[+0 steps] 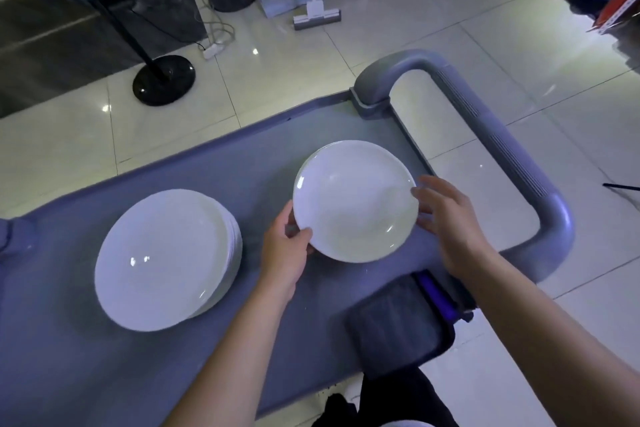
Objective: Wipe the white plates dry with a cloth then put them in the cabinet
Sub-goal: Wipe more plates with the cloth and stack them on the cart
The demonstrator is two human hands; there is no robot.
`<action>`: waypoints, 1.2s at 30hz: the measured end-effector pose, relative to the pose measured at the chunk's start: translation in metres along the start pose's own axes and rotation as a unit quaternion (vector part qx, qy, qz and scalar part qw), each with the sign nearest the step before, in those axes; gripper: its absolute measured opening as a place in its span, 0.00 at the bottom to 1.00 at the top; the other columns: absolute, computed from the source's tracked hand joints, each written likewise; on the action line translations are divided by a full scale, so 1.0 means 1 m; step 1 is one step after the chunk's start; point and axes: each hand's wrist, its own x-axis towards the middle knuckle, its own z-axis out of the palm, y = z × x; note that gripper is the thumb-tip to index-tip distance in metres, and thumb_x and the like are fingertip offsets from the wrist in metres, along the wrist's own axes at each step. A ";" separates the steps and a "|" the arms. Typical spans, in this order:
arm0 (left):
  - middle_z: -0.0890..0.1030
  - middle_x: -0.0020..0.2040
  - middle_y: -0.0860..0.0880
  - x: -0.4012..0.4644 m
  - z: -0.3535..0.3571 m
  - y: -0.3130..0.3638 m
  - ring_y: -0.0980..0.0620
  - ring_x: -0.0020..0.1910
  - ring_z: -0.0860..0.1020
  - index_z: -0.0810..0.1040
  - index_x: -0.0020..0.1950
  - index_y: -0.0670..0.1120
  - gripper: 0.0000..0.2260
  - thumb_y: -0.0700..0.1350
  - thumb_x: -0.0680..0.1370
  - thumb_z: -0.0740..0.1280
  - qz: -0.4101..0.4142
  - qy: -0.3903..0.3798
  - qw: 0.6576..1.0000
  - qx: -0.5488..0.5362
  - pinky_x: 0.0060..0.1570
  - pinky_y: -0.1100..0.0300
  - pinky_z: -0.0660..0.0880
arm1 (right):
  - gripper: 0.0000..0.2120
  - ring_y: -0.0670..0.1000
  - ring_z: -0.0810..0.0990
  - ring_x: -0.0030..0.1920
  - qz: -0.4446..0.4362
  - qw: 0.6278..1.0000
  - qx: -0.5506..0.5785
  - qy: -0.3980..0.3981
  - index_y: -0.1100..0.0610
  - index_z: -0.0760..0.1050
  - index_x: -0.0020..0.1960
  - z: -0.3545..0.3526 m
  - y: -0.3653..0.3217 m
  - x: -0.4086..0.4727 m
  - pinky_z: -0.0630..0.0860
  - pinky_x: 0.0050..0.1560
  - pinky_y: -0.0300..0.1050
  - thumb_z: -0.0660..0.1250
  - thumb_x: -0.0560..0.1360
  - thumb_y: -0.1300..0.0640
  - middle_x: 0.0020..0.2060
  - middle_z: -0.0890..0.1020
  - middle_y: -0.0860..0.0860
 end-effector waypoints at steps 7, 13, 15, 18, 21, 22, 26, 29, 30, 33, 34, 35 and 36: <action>0.76 0.69 0.63 0.018 0.011 -0.009 0.62 0.68 0.74 0.69 0.77 0.60 0.27 0.36 0.82 0.61 -0.013 0.030 0.999 0.037 0.59 0.70 0.69 | 0.23 0.44 0.79 0.64 -0.046 0.995 -0.033 -0.081 0.52 0.73 0.71 0.001 0.015 0.009 0.74 0.65 0.45 0.68 0.78 0.64 0.63 0.81 0.45; 0.74 0.71 0.67 0.020 0.009 -0.012 0.65 0.70 0.71 0.67 0.78 0.62 0.27 0.38 0.83 0.60 -0.008 0.030 0.998 0.060 0.60 0.69 0.66 | 0.23 0.40 0.77 0.65 -0.053 0.990 -0.032 -0.129 0.43 0.73 0.68 0.005 0.011 0.010 0.72 0.66 0.45 0.67 0.78 0.63 0.62 0.81 0.38; 0.73 0.72 0.65 0.019 0.008 -0.007 0.63 0.71 0.70 0.64 0.79 0.63 0.28 0.39 0.83 0.60 -0.010 0.021 0.997 0.074 0.63 0.65 0.66 | 0.31 0.41 0.71 0.71 -0.048 0.986 -0.054 -0.151 0.42 0.68 0.74 0.006 0.010 0.010 0.68 0.71 0.48 0.71 0.74 0.56 0.69 0.75 0.38; 0.68 0.75 0.64 0.007 0.001 0.007 0.61 0.73 0.67 0.59 0.81 0.61 0.30 0.41 0.83 0.63 -0.024 0.013 0.997 0.077 0.68 0.61 0.66 | 0.34 0.43 0.64 0.75 -0.044 0.981 -0.112 -0.149 0.38 0.64 0.76 0.013 0.007 0.004 0.63 0.75 0.52 0.72 0.75 0.54 0.74 0.69 0.41; 0.67 0.78 0.61 -0.022 -0.019 0.025 0.61 0.72 0.68 0.64 0.80 0.59 0.28 0.43 0.82 0.66 0.018 0.039 0.998 0.047 0.69 0.64 0.68 | 0.29 0.47 0.66 0.74 -0.111 0.963 -0.229 -0.093 0.40 0.66 0.75 0.023 -0.002 -0.013 0.65 0.74 0.52 0.70 0.77 0.54 0.75 0.67 0.44; 0.71 0.75 0.60 -0.036 -0.032 0.029 0.63 0.71 0.71 0.69 0.77 0.57 0.25 0.41 0.82 0.67 0.051 0.056 0.997 0.029 0.66 0.69 0.68 | 0.27 0.47 0.69 0.71 -0.133 0.956 -0.245 -0.091 0.41 0.68 0.73 0.029 -0.006 -0.022 0.67 0.71 0.51 0.70 0.77 0.54 0.73 0.70 0.45; 0.79 0.66 0.63 -0.081 -0.113 0.024 0.64 0.67 0.74 0.79 0.67 0.56 0.18 0.38 0.81 0.67 0.124 0.227 0.966 0.023 0.68 0.66 0.69 | 0.17 0.39 0.80 0.54 -0.086 0.948 -0.217 -0.216 0.48 0.78 0.65 0.072 -0.008 -0.064 0.77 0.52 0.33 0.70 0.77 0.60 0.59 0.81 0.44; 0.77 0.70 0.56 -0.084 -0.178 -0.006 0.56 0.69 0.73 0.75 0.73 0.54 0.21 0.40 0.81 0.67 0.064 0.325 0.942 0.059 0.70 0.52 0.71 | 0.18 0.42 0.81 0.51 -0.037 0.934 -0.204 -0.292 0.53 0.76 0.65 0.119 0.008 -0.090 0.80 0.50 0.40 0.71 0.77 0.62 0.59 0.81 0.49; 0.75 0.72 0.53 -0.081 -0.194 -0.016 0.52 0.71 0.72 0.72 0.76 0.53 0.23 0.41 0.81 0.67 0.027 0.329 0.942 0.068 0.71 0.50 0.70 | 0.19 0.45 0.81 0.52 -0.023 0.931 -0.204 -0.301 0.52 0.74 0.66 0.135 0.013 -0.094 0.81 0.54 0.46 0.71 0.77 0.62 0.59 0.80 0.49; 0.74 0.73 0.49 -0.070 -0.223 -0.043 0.48 0.72 0.72 0.70 0.77 0.54 0.25 0.42 0.81 0.67 -0.045 0.300 0.953 -0.005 0.68 0.51 0.69 | 0.19 0.52 0.80 0.55 0.008 0.930 -0.209 -0.301 0.53 0.72 0.68 0.183 0.020 -0.101 0.79 0.56 0.53 0.69 0.78 0.60 0.57 0.78 0.51; 0.78 0.69 0.49 -0.065 -0.222 -0.050 0.49 0.69 0.75 0.72 0.75 0.56 0.23 0.41 0.81 0.66 -0.035 0.284 0.958 -0.034 0.65 0.52 0.71 | 0.16 0.53 0.80 0.52 0.010 0.933 -0.212 -0.292 0.56 0.74 0.65 0.195 0.021 -0.100 0.79 0.55 0.54 0.69 0.78 0.60 0.55 0.79 0.52; 0.81 0.64 0.51 -0.062 -0.218 -0.056 0.52 0.64 0.78 0.74 0.73 0.57 0.23 0.39 0.80 0.66 -0.017 0.272 0.961 -0.052 0.62 0.54 0.73 | 0.12 0.54 0.80 0.48 0.005 0.936 -0.220 -0.275 0.58 0.76 0.61 0.204 0.022 -0.099 0.80 0.53 0.55 0.69 0.78 0.61 0.51 0.80 0.54; 0.82 0.61 0.55 -0.063 -0.217 -0.061 0.57 0.61 0.79 0.75 0.71 0.58 0.23 0.37 0.80 0.65 0.002 0.267 0.961 -0.072 0.59 0.58 0.75 | 0.09 0.54 0.80 0.45 -0.007 0.939 -0.232 -0.252 0.59 0.78 0.57 0.215 0.025 -0.099 0.81 0.53 0.57 0.70 0.77 0.61 0.48 0.82 0.55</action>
